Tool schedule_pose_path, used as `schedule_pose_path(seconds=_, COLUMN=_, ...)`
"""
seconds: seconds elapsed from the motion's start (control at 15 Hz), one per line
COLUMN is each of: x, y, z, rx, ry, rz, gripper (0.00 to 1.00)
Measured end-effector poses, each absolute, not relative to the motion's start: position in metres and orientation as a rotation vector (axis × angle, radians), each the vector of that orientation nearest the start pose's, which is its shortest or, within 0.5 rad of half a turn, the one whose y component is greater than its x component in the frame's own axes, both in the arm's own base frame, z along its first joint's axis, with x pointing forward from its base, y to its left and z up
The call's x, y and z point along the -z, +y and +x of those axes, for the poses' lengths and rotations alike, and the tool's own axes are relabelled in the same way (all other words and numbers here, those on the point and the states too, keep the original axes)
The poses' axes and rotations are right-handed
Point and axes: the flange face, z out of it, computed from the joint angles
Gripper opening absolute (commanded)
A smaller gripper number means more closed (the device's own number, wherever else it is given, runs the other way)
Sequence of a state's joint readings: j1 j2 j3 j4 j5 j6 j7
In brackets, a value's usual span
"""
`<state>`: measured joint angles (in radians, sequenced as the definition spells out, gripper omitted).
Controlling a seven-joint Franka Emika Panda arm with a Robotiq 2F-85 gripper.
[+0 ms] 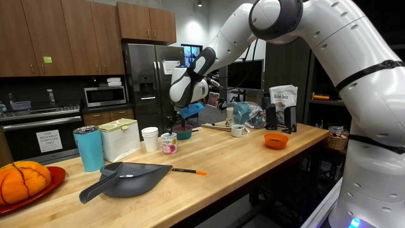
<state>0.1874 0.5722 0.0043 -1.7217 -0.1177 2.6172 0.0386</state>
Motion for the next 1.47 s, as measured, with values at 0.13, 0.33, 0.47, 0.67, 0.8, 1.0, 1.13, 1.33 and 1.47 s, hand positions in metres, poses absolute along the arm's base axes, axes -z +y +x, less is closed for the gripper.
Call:
schedule_pose_path(seconds=0.13, x=-0.289, y=0.136, z=0.687, rx=0.518, ry=-0.373, rz=-3.112, gripper=1.00)
schedule_pose_path(seconds=0.33, x=-0.288, y=0.139, z=0.685, rx=0.502, ry=-0.373, rz=-3.119, gripper=1.00)
schedule_pose_path(seconds=0.47, x=-0.285, y=0.143, z=0.682, rx=0.482, ry=-0.389, rz=-3.134, gripper=1.00)
schedule_pose_path(seconds=0.67, x=-0.281, y=0.152, z=0.678, rx=0.459, ry=-0.406, rz=-3.151, gripper=1.00)
schedule_pose_path(seconds=0.8, x=-0.280, y=0.156, z=0.676, rx=0.447, ry=-0.414, rz=-3.157, gripper=1.00)
schedule_pose_path(seconds=1.0, x=-0.279, y=0.160, z=0.675, rx=0.437, ry=-0.408, rz=-3.159, gripper=1.00)
schedule_pose_path(seconds=1.13, x=-0.280, y=0.161, z=0.674, rx=0.429, ry=-0.405, rz=-3.162, gripper=1.00)
schedule_pose_path(seconds=1.33, x=-0.280, y=0.163, z=0.667, rx=0.398, ry=-0.396, rz=-3.169, gripper=1.00)
schedule_pose_path(seconds=1.47, x=-0.281, y=0.165, z=0.657, rx=0.368, ry=-0.394, rz=-3.176, gripper=1.00)
